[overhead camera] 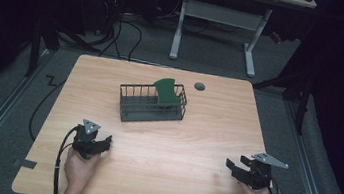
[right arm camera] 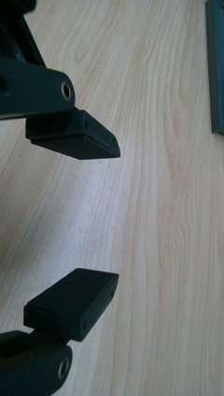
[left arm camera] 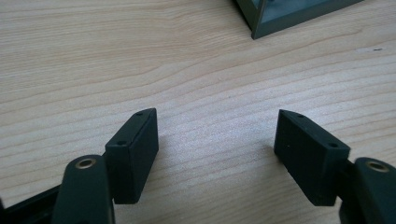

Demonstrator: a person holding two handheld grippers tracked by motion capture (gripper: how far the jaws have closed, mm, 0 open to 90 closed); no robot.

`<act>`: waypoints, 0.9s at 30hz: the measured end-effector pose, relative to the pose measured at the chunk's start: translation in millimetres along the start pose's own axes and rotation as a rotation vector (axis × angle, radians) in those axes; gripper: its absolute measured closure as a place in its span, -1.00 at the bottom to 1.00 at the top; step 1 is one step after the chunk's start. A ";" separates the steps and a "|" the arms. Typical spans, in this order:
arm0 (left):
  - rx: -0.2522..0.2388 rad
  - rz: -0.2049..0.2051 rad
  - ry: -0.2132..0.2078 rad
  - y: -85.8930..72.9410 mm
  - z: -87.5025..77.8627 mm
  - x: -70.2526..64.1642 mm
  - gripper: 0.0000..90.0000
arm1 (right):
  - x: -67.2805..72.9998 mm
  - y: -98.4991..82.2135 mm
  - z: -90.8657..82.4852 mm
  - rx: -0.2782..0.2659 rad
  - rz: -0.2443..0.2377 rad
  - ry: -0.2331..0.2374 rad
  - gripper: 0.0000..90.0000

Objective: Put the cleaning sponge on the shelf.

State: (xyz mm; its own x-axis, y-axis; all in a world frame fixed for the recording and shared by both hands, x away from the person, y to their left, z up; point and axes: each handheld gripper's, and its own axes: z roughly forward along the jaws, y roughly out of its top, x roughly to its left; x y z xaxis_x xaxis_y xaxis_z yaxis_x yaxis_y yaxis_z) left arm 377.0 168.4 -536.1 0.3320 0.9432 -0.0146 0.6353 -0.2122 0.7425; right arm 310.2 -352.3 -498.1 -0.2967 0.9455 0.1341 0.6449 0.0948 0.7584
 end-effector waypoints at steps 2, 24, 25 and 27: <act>-0.001 -0.001 0.000 0.0 0.1 -0.1 -0.31 | -1.1 -1.4 3.3 0.008 -0.002 -0.013 -0.24; -0.003 -0.003 0.002 -0.3 -0.1 -0.4 -0.31 | -3.4 -12.1 35.1 0.061 -0.095 -0.124 -0.30; -0.002 -0.003 0.002 -0.3 -0.1 -0.4 -0.31 | -3.4 -12.1 35.1 0.061 -0.093 -0.123 -0.31; -0.002 -0.003 0.002 -0.4 -0.1 -0.4 -0.31 | -3.4 -12.1 35.1 0.063 -0.096 -0.121 -0.31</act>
